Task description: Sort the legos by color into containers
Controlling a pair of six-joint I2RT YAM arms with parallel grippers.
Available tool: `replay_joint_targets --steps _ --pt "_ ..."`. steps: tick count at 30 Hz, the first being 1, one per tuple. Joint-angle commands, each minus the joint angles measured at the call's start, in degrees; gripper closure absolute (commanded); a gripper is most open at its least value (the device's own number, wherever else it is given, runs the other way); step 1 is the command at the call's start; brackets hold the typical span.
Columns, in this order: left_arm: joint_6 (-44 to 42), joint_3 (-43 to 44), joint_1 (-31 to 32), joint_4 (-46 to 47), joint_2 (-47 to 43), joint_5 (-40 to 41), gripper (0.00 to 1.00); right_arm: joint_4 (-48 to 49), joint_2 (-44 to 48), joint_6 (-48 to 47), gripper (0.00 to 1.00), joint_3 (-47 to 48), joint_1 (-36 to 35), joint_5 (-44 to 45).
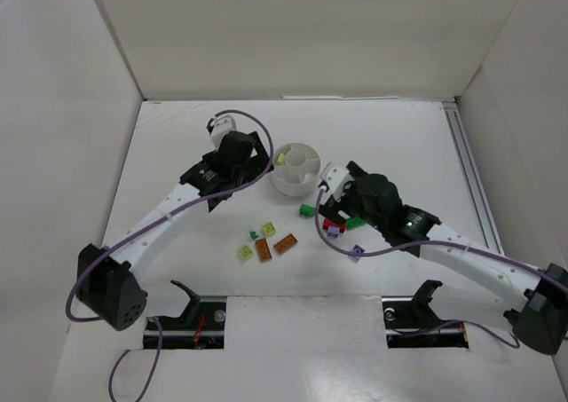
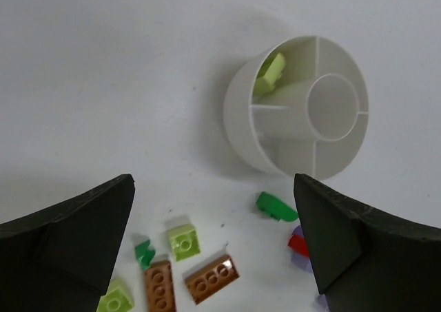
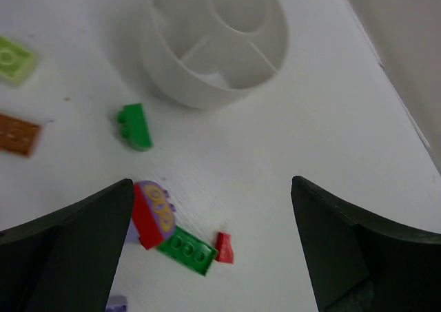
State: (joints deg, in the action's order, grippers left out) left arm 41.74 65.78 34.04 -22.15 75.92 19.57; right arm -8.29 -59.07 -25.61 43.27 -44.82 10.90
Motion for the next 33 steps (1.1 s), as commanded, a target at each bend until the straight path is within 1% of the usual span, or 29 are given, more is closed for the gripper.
replay_joint_targets --steps 1,2,3,5,6,7,8,9,10,11,14,18,21,23,27,28,33 --pt "6.0 -7.8 -0.3 -1.5 -8.6 1.0 0.0 4.5 -6.6 -3.5 0.0 4.8 -5.5 -4.6" --pt "7.2 -11.9 -0.3 -2.7 -10.7 1.0 0.0 4.5 -8.8 -2.4 0.0 5.7 -6.7 -5.4" --pt "9.7 -13.6 -0.3 -3.5 -14.6 1.0 0.0 5.1 -13.3 -0.2 0.02 7.9 -8.4 -6.1" --pt "12.0 -17.1 -0.3 -6.7 -18.1 1.0 0.0 6.2 -17.2 2.2 0.03 9.8 -10.1 -6.6" --pt "13.1 -17.9 -0.3 -7.8 -20.9 1.9 0.0 7.8 -19.0 4.1 0.03 11.0 -11.7 -5.6" --pt "15.3 -18.4 -0.3 -8.9 -22.1 1.9 0.0 8.7 -21.9 8.2 0.03 11.6 -12.2 -4.7" --pt "16.0 -19.4 -0.3 -10.4 -23.3 2.5 0.0 10.0 -23.3 10.6 0.05 11.6 -12.2 -3.7" --pt "16.7 -19.5 -0.3 -11.1 -24.2 2.5 0.0 10.7 -24.7 13.9 0.05 12.3 -12.2 -3.0" --pt "17.2 -20.1 -0.3 -11.7 -26.0 2.5 0.0 13.4 -27.5 17.9 0.06 13.0 -12.2 -3.0" --pt "17.9 -20.1 -0.3 -12.2 -26.6 2.5 0.0 14.3 -28.9 19.9 0.08 13.0 -12.7 -3.5" --pt "18.5 -20.6 -0.3 -14.1 -28.3 3.0 0.0 14.4 -34.2 25.2 0.08 16.2 -13.3 -2.5" --pt "18.5 -21.7 -0.3 -14.1 -30.4 3.0 0.0 14.9 -39.9 27.7 0.08 20.2 -15.7 0.1" --pt "16.9 -21.7 -0.3 -14.1 -30.4 2.5 0.0 13.6 -43.3 29.9 0.11 22.7 -16.3 0.1" --pt "16.3 -21.0 -0.3 -14.7 -30.4 2.5 0.0 13.6 -44.5 30.5 0.13 23.5 -16.9 0.6" --pt "15.2 -19.4 -0.3 -16.0 -30.4 2.5 0.0 8.6 -46.7 34.5 0.14 25.8 -17.4 2.4" --pt "15.2 -19.4 -0.3 -16.5 -30.4 2.5 0.0 7.9 -47.5 35.9 0.14 25.8 -17.9 2.9" --pt "15.3 -20.7 -0.3 -17.0 -32.3 1.9 0.0 6.7 -48.9 37.2 0.18 25.8 -18.6 4.2"
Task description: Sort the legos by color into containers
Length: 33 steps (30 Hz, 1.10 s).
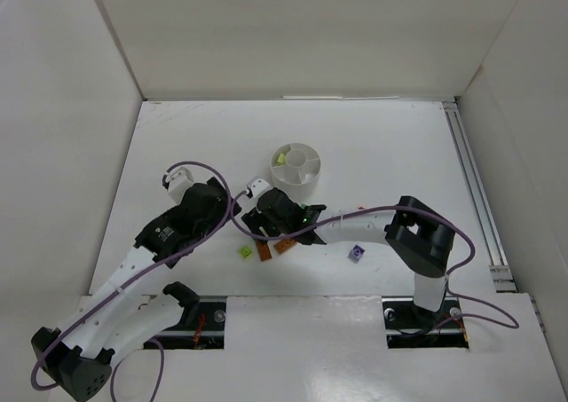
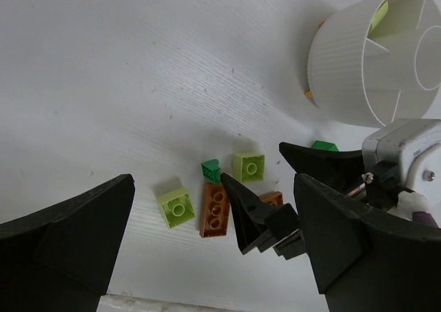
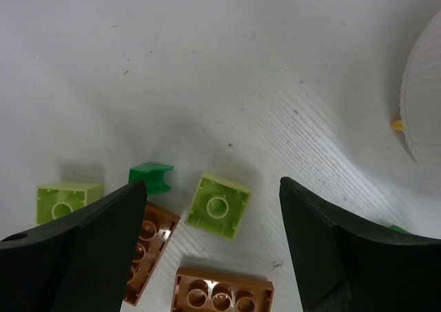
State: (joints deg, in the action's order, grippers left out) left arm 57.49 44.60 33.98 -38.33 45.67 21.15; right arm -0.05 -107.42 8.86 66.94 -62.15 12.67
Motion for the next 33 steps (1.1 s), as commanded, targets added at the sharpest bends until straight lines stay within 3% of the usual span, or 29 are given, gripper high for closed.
replay_joint_targets --steps 1,16,20,25,33 --pt "-0.5 0.5 -0.2 -0.9 -3.6 0.3 0.0 -1.5 -0.5 2.7 0.18 2.1 -1.2 2.5" --pt "1.5 -2.9 -0.2 -0.3 -8.5 -0.8 0.0 -3.3 -3.9 2.7 0.29 3.3 -1.2 5.4" --pt "1.5 -2.9 -0.2 -0.3 -7.9 -0.8 0.0 -3.3 -3.9 2.2 0.4 3.8 -1.2 4.9" --pt "1.5 -2.9 -0.2 -0.3 -7.9 -0.2 0.0 -3.3 -2.6 0.2 0.67 3.8 -1.2 5.5" --pt "1.0 -3.9 -0.2 3.3 -6.8 -0.2 0.0 -4.4 6.4 -15.8 0.72 8.5 1.9 7.9"
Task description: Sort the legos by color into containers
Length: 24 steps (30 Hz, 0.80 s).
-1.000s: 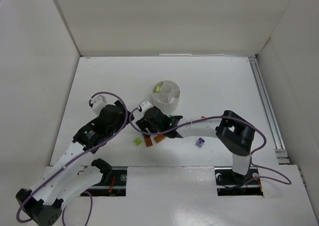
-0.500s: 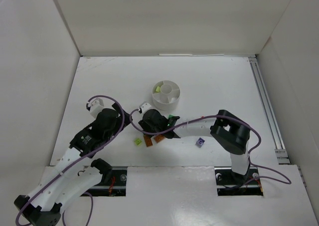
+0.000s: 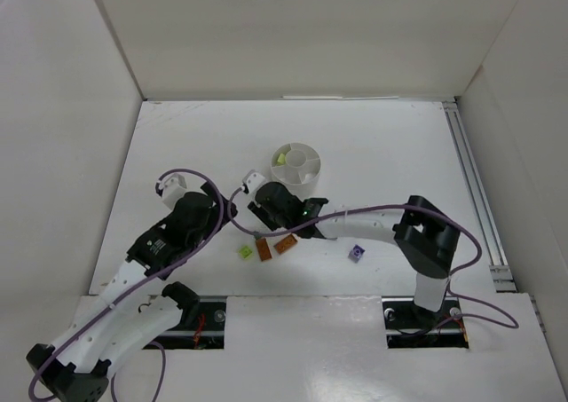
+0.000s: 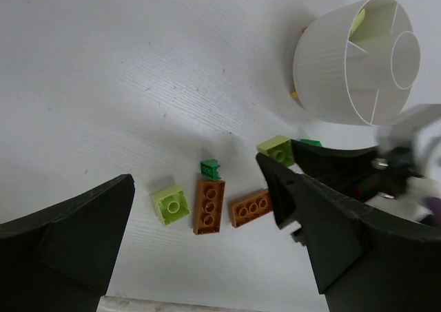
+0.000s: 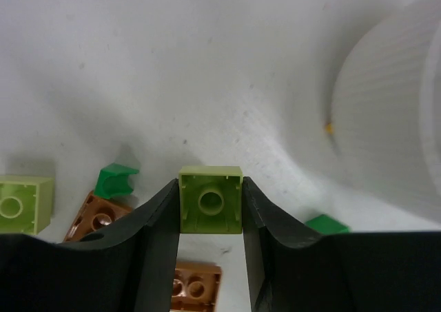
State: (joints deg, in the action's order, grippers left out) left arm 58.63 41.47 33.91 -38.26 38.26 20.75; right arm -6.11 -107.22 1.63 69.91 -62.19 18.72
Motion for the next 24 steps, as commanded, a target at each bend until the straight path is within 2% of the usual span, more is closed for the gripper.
replay_joint_targets --steps 1,5,8,13,18,24 --pt "-0.2 -0.8 -0.2 3.3 1.4 0.7 0.0 1.6 6.2 -9.7 0.72 6.2 3.0 -0.4" --pt "-0.8 0.4 -0.2 5.1 3.7 1.3 0.0 1.6 6.9 -15.6 0.72 10.6 8.6 -7.1" --pt "-2.0 0.4 -0.7 7.1 5.6 1.3 0.0 1.0 3.9 -20.2 0.71 15.2 11.2 -9.7" --pt "-3.3 1.6 -2.2 9.2 10.1 -0.7 0.0 -1.4 -0.7 -23.2 0.71 23.1 13.4 -10.2" --pt "-4.4 1.6 -2.2 9.9 13.1 -1.8 0.0 -2.5 -3.4 -24.2 0.71 26.2 15.5 -10.7" --pt "-4.9 1.6 -2.7 11.1 13.6 -3.6 0.0 -3.6 -4.7 -25.4 0.68 25.6 17.3 -11.2"
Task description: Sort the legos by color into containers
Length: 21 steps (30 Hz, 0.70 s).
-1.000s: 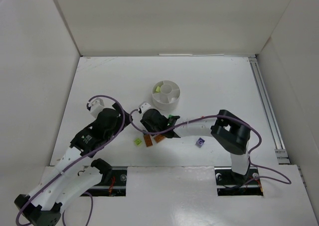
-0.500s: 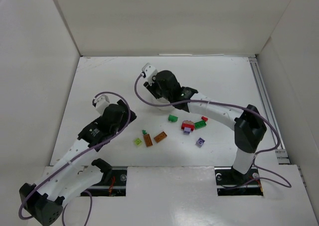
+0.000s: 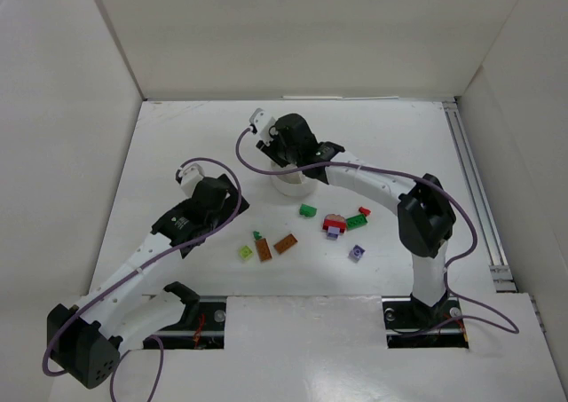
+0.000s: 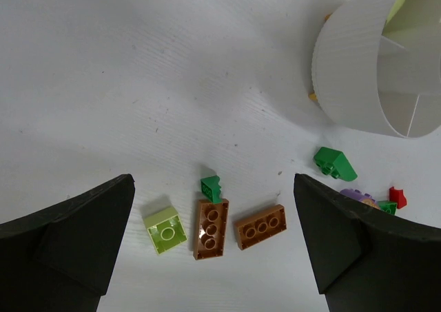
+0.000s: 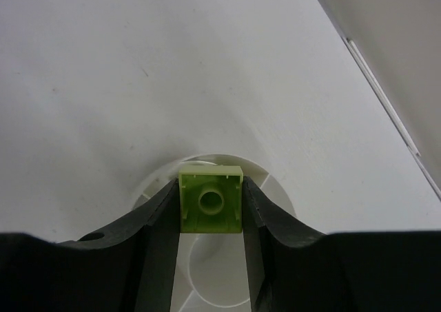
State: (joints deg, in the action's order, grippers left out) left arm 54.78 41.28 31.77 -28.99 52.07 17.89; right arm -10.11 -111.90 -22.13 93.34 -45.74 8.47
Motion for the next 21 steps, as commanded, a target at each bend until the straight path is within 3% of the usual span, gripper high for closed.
replay_joint_targets --steps 1,16,21 --pt "-1.6 1.8 -0.6 1.8 -0.2 -0.8 0.0 0.4 0.0 -2.6 0.67 2.2 0.8 -1.0" --pt "-1.1 0.7 -0.6 0.2 0.8 -2.5 0.0 -0.9 -1.9 -5.0 0.57 1.8 0.8 -2.0" --pt "-1.1 0.2 -0.6 -0.9 1.4 -3.8 0.0 -0.9 -0.8 -5.0 0.44 1.2 0.8 -2.0"
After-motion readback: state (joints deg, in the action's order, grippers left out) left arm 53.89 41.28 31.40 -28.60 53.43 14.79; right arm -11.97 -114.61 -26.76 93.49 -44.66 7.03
